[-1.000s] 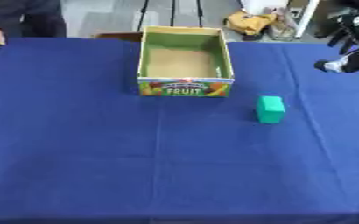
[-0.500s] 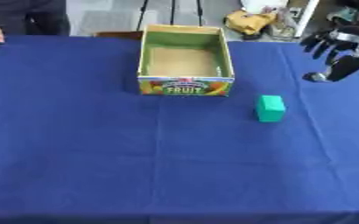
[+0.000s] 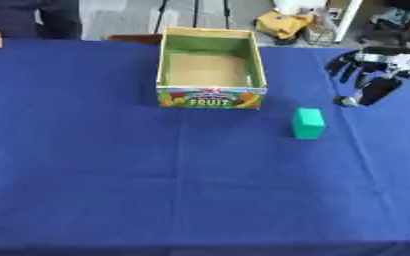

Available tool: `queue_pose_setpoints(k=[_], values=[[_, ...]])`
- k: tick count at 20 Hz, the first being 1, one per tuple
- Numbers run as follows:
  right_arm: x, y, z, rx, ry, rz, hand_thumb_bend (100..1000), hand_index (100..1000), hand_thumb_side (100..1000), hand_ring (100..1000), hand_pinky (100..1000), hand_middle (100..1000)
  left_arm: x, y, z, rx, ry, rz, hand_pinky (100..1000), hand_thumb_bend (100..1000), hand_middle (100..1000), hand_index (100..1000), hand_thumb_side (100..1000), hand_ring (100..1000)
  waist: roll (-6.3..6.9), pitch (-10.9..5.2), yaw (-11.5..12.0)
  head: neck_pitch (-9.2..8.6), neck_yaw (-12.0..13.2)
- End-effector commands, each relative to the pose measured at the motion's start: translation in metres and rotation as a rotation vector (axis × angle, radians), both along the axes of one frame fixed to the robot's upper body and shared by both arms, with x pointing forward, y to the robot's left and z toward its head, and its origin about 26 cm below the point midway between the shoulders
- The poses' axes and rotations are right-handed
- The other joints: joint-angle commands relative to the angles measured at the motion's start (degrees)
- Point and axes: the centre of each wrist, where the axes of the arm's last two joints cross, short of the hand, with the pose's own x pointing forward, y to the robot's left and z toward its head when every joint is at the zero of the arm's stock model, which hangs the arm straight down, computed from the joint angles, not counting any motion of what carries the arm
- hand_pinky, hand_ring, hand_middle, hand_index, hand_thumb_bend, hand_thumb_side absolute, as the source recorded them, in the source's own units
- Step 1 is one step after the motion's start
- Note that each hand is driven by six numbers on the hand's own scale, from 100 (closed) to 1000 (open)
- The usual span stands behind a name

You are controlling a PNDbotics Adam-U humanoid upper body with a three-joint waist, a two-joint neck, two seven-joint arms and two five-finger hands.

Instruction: Pick up objects on the table and place them in the box.

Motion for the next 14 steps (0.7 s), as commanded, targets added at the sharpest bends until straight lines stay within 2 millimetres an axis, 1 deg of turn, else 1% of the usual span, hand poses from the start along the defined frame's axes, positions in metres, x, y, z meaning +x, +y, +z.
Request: queue_pose_setpoints(k=[1, 8, 14], values=[[0.002, -0.003, 0.012, -0.019, -0.022, -0.012, 341, 911, 100, 755, 611, 792, 0.002, 0.002, 0.010, 0.028, -0.028, -0.008, 648, 642, 723, 780, 689, 833, 0.20, -0.64, 0.2, -0.19, -0.1], [0.011, 0.003, -0.003, -0.028, 0.011, -0.004, 336, 912, 100, 758, 613, 795, 0.002, 0.001, 0.010, 0.025, -0.028, -0.010, 648, 643, 722, 780, 689, 833, 0.42, -0.43, 0.5, -0.16, -0.3], [0.011, 0.004, -0.012, -0.036, 0.040, 0.010, 329, 911, 100, 760, 613, 796, 0.002, 0.001, 0.010, 0.024, -0.029, -0.010, 648, 643, 722, 780, 689, 833, 0.41, -0.29, 0.4, 0.05, -0.3]])
